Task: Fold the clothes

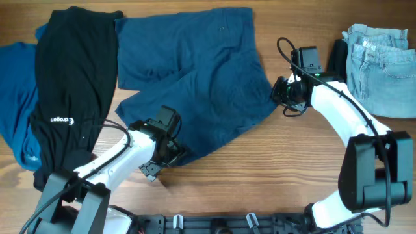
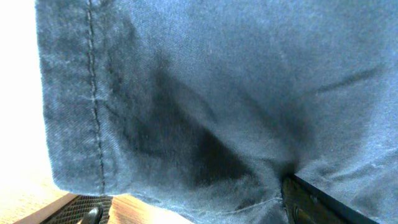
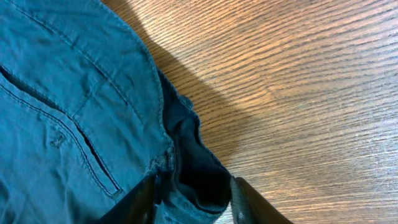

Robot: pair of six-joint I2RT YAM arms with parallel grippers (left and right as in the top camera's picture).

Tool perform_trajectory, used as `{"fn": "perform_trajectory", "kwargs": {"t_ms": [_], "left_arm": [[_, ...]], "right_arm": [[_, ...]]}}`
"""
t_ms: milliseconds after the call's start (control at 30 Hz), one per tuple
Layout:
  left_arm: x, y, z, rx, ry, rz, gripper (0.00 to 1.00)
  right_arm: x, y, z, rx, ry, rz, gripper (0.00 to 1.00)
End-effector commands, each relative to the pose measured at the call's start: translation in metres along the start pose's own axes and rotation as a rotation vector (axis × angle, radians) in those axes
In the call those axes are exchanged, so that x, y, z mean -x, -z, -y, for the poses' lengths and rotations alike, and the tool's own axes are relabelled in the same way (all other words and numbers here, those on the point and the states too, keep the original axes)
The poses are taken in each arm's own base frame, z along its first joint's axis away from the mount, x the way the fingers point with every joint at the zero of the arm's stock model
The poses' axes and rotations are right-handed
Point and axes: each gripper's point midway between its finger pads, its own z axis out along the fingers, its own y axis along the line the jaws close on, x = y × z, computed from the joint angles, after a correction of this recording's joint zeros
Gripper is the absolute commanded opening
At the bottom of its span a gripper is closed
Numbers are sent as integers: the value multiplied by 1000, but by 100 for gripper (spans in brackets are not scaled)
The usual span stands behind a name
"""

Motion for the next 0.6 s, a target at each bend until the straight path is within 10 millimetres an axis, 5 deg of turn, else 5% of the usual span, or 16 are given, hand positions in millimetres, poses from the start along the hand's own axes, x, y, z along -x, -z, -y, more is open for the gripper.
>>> {"fn": "perform_trajectory", "kwargs": {"t_ms": [0, 133, 200, 267, 300, 433, 567], "left_arm": [[1, -13, -11, 59, 16, 8, 88], [1, -13, -11, 58, 16, 8, 87], [1, -13, -10, 55, 15, 10, 83], [2, -13, -9, 48, 12, 13, 65], [2, -13, -9, 47, 12, 13, 51], [0, -11, -6, 32, 7, 3, 4], [-4, -4, -5, 11, -20, -10, 4]], "right_arm": [[-7, -12, 4, -13, 31, -39, 54], [-10, -23, 6, -20, 33, -59, 54], [-12, -27, 7, -22, 33, -69, 46], [-12, -27, 8, -24, 30, -73, 9], [-11, -25, 10, -26, 23, -72, 4], [-7, 2, 33, -52, -43, -73, 4], [-18, 45, 72, -109, -109, -106, 4]]}}
